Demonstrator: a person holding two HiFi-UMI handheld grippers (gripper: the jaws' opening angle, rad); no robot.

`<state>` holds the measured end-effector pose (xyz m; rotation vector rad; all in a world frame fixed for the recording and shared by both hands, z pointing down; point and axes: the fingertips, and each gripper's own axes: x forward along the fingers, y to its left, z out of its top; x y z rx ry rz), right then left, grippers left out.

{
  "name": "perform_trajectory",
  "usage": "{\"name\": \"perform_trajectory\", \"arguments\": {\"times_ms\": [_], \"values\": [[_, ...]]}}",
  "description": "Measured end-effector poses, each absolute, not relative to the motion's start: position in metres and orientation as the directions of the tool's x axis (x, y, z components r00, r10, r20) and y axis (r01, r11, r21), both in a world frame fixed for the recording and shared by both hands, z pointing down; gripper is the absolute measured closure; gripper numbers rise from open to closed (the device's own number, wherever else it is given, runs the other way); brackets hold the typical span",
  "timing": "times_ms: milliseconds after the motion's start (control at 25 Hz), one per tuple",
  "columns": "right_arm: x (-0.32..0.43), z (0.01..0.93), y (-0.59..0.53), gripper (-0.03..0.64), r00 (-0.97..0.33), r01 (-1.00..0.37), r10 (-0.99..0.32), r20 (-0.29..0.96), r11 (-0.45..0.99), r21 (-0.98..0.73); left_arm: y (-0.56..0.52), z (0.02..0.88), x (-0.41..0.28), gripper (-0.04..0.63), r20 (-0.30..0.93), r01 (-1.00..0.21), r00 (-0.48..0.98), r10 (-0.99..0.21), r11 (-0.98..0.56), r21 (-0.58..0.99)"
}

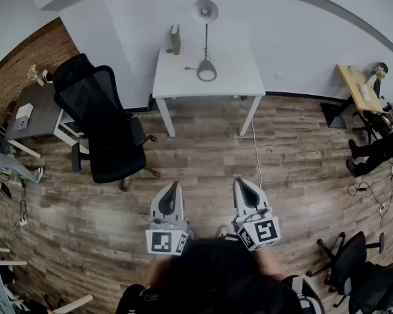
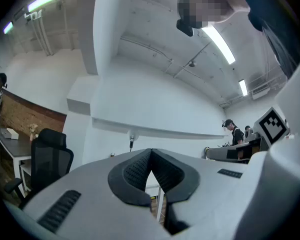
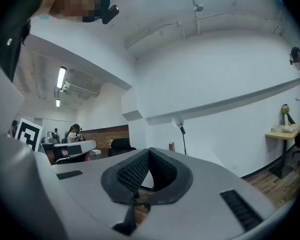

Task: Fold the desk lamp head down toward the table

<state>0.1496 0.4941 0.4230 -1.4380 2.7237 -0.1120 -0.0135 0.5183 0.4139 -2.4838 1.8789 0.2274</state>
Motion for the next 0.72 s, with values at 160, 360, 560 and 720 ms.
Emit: {"name": "perform_trajectory", "arguments": {"times_ms": [160, 360, 560, 720], "values": [[0.149, 0.422, 0.491, 0.617, -0.563, -0.822, -0.826, -0.014, 0.562, -0.089, 0.514, 0.412, -0.013, 0.572, -0.126, -0.958, 0.266, -0.956, -0.277, 0.076], [0.15, 0.423, 0.491, 0.617, -0.563, -0.823, -0.827, -0.013, 0.562, -0.084, 0.514, 0.412, -0.013, 0.572, -0.134, -0.957, 0.269, -0.954, -0.281, 0.076], [0.148, 0.419, 0.489, 0.615, -0.56, -0.823, -0.828, -0.025, 0.559, -0.101, 0.512, 0.41, -0.015, 0.572, -0.134, -0.956, 0.27, -0.953, -0.282, 0.083], [0.142, 0.416, 0.487, 0.615, -0.555, -0.824, -0.831, -0.037, 0.555, -0.117, 0.51, 0.409, -0.023, 0.572, -0.144, -0.954, 0.268, -0.953, -0.283, 0.095]]}}
